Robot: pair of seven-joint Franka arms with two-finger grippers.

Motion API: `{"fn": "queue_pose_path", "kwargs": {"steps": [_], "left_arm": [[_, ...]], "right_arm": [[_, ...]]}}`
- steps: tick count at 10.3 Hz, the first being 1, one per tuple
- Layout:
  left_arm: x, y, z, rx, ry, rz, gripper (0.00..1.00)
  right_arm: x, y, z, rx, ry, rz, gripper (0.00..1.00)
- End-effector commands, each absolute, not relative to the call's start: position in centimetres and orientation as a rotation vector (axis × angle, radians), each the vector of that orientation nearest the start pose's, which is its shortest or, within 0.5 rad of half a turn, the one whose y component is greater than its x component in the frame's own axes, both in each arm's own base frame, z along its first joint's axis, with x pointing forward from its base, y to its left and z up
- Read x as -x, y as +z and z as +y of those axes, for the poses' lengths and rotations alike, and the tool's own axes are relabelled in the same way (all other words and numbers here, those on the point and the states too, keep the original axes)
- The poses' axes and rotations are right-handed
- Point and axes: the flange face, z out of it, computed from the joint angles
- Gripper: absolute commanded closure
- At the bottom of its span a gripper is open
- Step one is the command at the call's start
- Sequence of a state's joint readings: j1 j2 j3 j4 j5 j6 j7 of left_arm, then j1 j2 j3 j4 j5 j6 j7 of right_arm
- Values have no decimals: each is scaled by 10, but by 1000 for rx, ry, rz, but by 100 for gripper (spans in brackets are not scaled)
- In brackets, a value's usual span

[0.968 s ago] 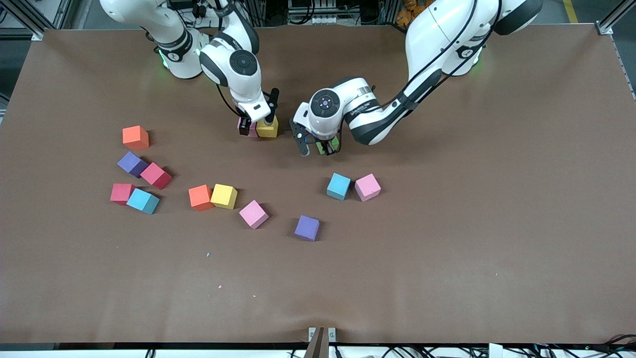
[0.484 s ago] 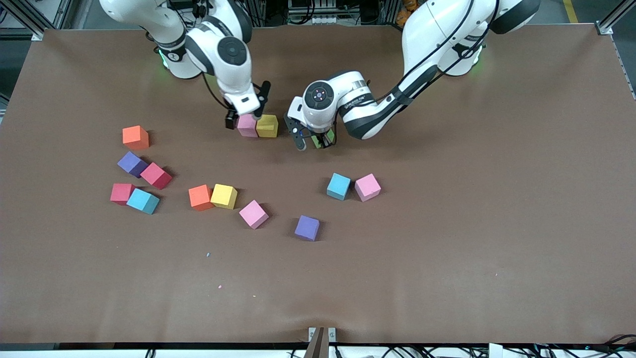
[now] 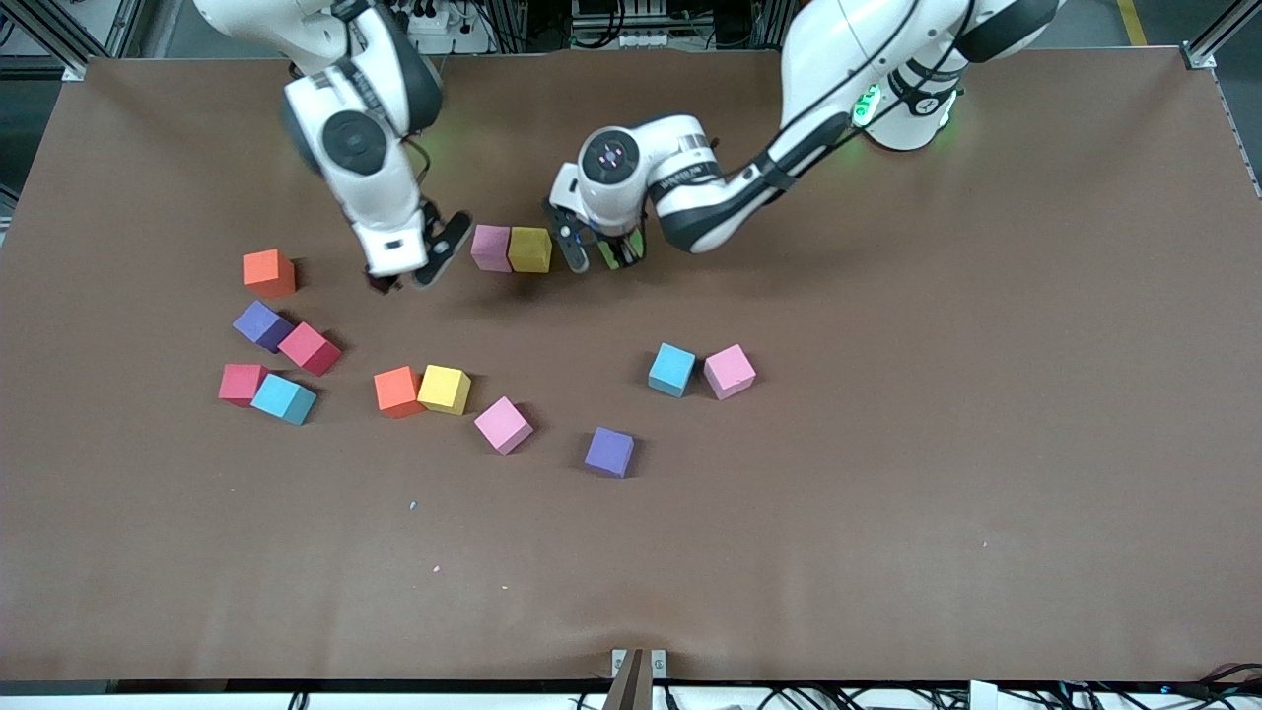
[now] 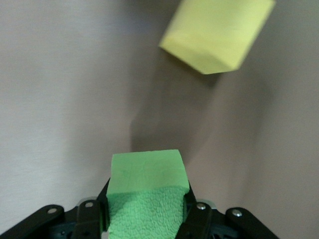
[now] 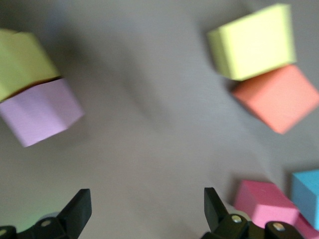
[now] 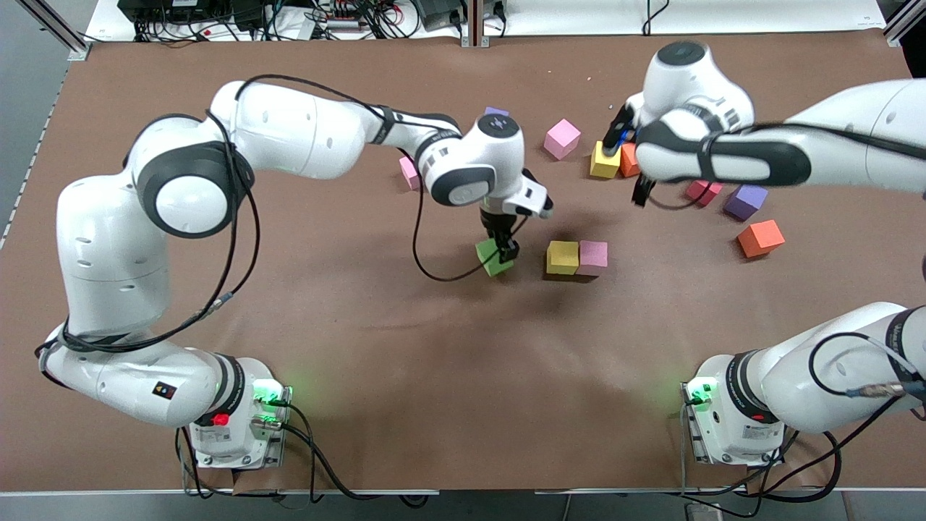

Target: Arrange 11 blocks into digit 3

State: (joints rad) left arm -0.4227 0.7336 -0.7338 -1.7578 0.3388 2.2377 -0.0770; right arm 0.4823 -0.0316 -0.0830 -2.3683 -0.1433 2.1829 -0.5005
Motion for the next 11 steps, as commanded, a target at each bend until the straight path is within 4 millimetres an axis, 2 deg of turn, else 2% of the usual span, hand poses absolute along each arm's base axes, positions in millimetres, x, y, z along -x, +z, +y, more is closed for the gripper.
{"fn": "queue_pose_path", "kwargs": {"steps": [1,2,3,4,5,6,7,9,11], "left_arm": [[-312,238,-582,2568,130,1933,100],[-318,248,-591,2481,65,2046,100],[-328,258,-596,2386,20,2175,100],[-330,264,-603,2339,-7,2238,100],[-325,262,-610,2307,-14,2271,100],[-330,254,-613,2275,-14,2286,100],[-329,248,-619,2235,-15,2303,100],[-322,233,-632,2261,42,2296,100],[-321,230,-642,2276,61,2287,100]], "right_arm": [[-510,339,154,2944,203,-1380,0],[-532,336,137,2972,193,-1308,0],[-544,329,121,2982,178,-1203,0],[-552,325,106,2981,169,-1096,0],[-561,318,92,2985,145,-986,0],[-571,306,81,2988,134,-883,0],[-578,298,84,2975,101,-832,0],[-586,292,100,2993,77,-693,0],[-584,278,107,3015,109,-601,0]]}}
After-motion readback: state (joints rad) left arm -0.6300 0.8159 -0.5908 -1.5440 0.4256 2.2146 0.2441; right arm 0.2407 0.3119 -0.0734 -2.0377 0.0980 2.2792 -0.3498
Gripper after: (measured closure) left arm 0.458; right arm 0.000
